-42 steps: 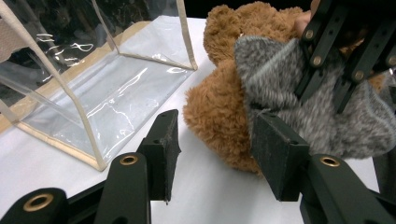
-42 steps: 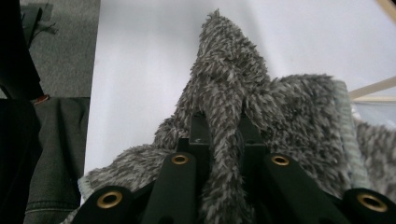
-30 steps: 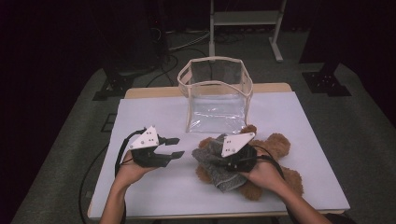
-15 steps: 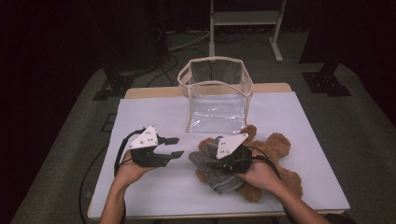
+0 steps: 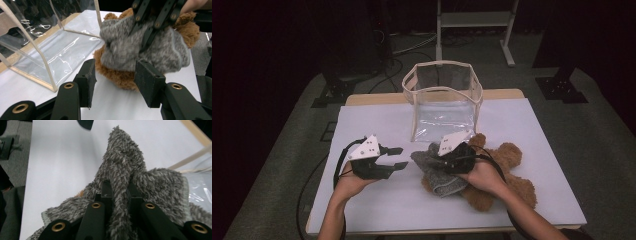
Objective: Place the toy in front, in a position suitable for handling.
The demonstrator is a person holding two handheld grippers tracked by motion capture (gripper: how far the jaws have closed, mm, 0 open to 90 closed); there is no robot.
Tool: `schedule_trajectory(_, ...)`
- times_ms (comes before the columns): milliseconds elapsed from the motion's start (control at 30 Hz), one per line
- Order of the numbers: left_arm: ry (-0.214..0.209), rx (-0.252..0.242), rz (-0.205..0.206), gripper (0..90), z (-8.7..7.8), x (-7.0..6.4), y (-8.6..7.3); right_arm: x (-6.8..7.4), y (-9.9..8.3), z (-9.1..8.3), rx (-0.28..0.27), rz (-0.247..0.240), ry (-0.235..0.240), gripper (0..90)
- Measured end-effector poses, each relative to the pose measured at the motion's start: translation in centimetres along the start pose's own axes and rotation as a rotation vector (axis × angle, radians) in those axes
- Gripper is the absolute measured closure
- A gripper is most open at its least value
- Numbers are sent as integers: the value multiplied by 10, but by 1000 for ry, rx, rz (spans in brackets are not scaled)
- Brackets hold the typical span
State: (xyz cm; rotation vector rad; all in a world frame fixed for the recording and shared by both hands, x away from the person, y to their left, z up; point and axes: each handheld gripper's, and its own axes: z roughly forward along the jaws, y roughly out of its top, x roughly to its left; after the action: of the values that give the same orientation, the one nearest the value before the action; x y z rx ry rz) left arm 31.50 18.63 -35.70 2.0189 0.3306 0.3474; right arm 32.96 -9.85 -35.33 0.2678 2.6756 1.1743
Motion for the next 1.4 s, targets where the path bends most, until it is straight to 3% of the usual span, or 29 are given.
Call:
schedule_trajectory(100,-3,2,0,508,1,0,0,-1,-1,-12,-26,14,-9,796)
schedule_trajectory(133,-4,1,0,507,1,-1,1,-4,-4,-25,-37,18,-34,796)
schedule_trajectory(200,-6,0,6,508,2,-2,1,-8,-9,-34,-39,31,-52,795)
schedule_trajectory(300,-7,-3,5,505,2,-2,2,-14,-21,-44,-51,71,-58,795)
schedule_trajectory(500,-17,3,11,504,4,-3,2,-12,-24,-38,-62,85,-29,795)
schedule_trajectory(667,-19,0,12,503,2,-3,3,-3,-12,-23,-33,35,14,794)
schedule_trajectory(767,-21,-1,12,503,3,-3,2,-5,-10,-30,-37,26,-14,794)
schedule_trajectory(933,-27,3,15,504,4,-4,3,-20,-23,-46,-57,88,-54,794)
schedule_trajectory(1033,-35,0,16,504,7,-5,4,-18,-30,-44,-59,110,-19,794)
schedule_trajectory(1167,-66,9,15,504,19,-10,3,-6,-29,-40,-53,79,45,794)
schedule_trajectory(1400,-149,59,34,504,53,-24,2,-2,-35,-44,-79,100,73,794)
